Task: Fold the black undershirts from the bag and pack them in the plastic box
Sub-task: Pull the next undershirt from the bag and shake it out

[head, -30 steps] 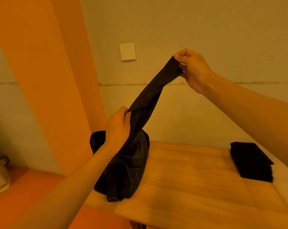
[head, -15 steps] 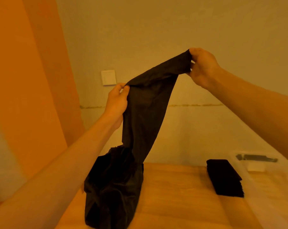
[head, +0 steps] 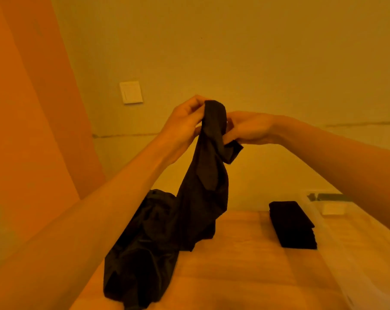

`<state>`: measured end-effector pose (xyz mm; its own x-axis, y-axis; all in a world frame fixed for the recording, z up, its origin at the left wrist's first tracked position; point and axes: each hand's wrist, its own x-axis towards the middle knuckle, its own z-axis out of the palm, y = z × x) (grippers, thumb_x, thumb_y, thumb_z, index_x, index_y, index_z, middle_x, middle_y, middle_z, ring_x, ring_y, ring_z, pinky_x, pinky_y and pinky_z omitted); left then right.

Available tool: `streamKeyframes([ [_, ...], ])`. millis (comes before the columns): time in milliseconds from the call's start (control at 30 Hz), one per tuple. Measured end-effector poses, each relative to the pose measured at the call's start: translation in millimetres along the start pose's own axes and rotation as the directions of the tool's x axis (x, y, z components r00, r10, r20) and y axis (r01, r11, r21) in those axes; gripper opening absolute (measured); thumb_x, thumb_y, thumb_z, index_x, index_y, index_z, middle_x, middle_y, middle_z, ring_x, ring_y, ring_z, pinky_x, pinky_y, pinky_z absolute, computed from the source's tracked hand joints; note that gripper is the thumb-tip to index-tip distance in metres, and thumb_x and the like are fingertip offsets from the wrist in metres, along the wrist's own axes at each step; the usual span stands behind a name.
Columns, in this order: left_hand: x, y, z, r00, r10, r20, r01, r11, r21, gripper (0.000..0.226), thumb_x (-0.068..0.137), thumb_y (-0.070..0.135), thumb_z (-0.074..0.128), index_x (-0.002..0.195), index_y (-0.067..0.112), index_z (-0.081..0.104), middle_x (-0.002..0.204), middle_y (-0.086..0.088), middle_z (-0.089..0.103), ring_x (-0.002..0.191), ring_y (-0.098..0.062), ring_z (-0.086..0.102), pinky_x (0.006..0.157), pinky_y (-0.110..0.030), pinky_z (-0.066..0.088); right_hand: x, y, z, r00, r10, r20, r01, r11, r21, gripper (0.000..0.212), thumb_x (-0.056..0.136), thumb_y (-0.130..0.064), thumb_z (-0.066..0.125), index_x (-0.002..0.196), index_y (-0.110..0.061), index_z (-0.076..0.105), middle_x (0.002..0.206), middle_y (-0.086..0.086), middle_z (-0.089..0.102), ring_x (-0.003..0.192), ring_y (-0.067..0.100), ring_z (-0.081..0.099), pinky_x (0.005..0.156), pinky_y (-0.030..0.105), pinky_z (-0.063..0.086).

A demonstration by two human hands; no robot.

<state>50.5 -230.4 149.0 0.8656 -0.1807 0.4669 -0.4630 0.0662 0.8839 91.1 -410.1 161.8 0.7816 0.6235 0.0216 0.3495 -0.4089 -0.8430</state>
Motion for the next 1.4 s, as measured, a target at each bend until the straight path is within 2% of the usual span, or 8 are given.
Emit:
streamKeyframes([
  [300,-111,-132,-22,0.899,-0.426,0.1,0.406,0.898,0.169,0.017,0.101,0.022,0.06,0.116,0.017,0.063,0.104,-0.012,0.073,0.086,-0.026,0.072,0.071,-0.038,0.061,-79,118,62,0.993,0.016,-0.113,-0.063,0.902,-0.426,0.023,0.083,-0.001,0.069,0.081,-0.024,0.068,0.075,-0.014,0.068,0.075,-0.001,0.064,0.07,0.023,0.048],
  [400,-154,-208,-38,0.91,-0.378,-0.171,0.326,0.399,0.857,0.02,0.099,0.037,0.063,0.112,0.022,0.063,0.121,-0.009,0.061,0.102,-0.026,0.062,0.087,-0.042,0.055,-102,187,110,0.995,0.087,-0.049,-0.1,0.854,-0.51,0.018,0.081,-0.001,0.066,0.081,-0.019,0.066,0.08,-0.01,0.065,0.079,0.005,0.062,0.073,0.037,0.05],
  [500,-193,-254,-44,0.973,-0.13,-0.188,0.192,0.015,0.981,0.048,0.088,0.038,0.075,0.128,0.015,0.064,0.144,-0.021,0.048,0.124,-0.043,0.049,0.095,-0.05,0.049,-119,234,151,0.969,0.245,0.038,-0.182,0.808,-0.56,0.041,0.08,0.003,0.059,0.095,-0.035,0.065,0.103,-0.013,0.061,0.098,0.005,0.057,0.083,0.032,0.048],
  [667,-210,-290,-37,0.994,-0.102,-0.029,0.031,0.022,0.999,0.058,0.089,0.038,0.075,0.141,0.017,0.059,0.158,-0.019,0.039,0.149,-0.044,0.027,0.112,-0.057,0.04,-130,234,153,0.887,0.39,0.246,-0.192,0.798,-0.572,0.067,0.079,0.007,0.055,0.13,-0.037,0.056,0.13,-0.012,0.052,0.122,0.01,0.049,0.101,0.032,0.044],
  [933,-220,-286,-30,0.999,-0.033,-0.009,0.015,0.183,0.983,0.043,0.096,0.032,0.067,0.134,0.013,0.062,0.161,-0.018,0.032,0.152,-0.037,0.023,0.117,-0.053,0.034,-8,224,167,0.945,0.221,-0.24,-0.316,0.804,-0.504,0.025,0.098,-0.03,0.063,0.123,-0.028,0.062,0.124,-0.001,0.065,0.109,0.017,0.06,0.085,0.029,0.046],
  [1067,-238,-279,-23,0.998,-0.037,-0.043,0.052,0.294,0.954,0.029,0.094,0.028,0.069,0.119,0.014,0.066,0.146,-0.011,0.047,0.134,-0.032,0.045,0.1,-0.042,0.048,61,249,207,0.904,0.391,-0.172,-0.424,0.779,-0.461,0.06,0.095,-0.043,0.067,0.145,-0.018,0.046,0.14,0.008,0.055,0.125,0.027,0.054,0.1,0.038,0.048],
  [1167,-248,-274,-27,0.984,-0.088,-0.156,0.178,0.395,0.901,0.018,0.094,0.028,0.068,0.101,0.012,0.065,0.116,0.003,0.052,0.089,-0.012,0.056,0.064,-0.016,0.043,77,267,219,0.878,0.419,-0.232,-0.477,0.723,-0.499,0.021,0.097,-0.034,0.064,0.109,-0.017,0.061,0.118,0.008,0.066,0.108,0.026,0.06,0.093,0.037,0.05],
  [1400,-226,-268,-27,0.933,-0.131,-0.336,0.356,0.471,0.807,0.038,0.097,0.039,0.065,0.126,0.015,0.055,0.127,0.002,0.04,0.086,-0.012,0.061,0.071,-0.034,0.059,23,243,178,0.718,0.496,-0.488,-0.41,0.868,0.281,0.013,0.096,-0.023,0.052,0.086,-0.019,0.059,0.088,0.001,0.06,0.086,0.02,0.058,0.064,0.031,0.042],
])
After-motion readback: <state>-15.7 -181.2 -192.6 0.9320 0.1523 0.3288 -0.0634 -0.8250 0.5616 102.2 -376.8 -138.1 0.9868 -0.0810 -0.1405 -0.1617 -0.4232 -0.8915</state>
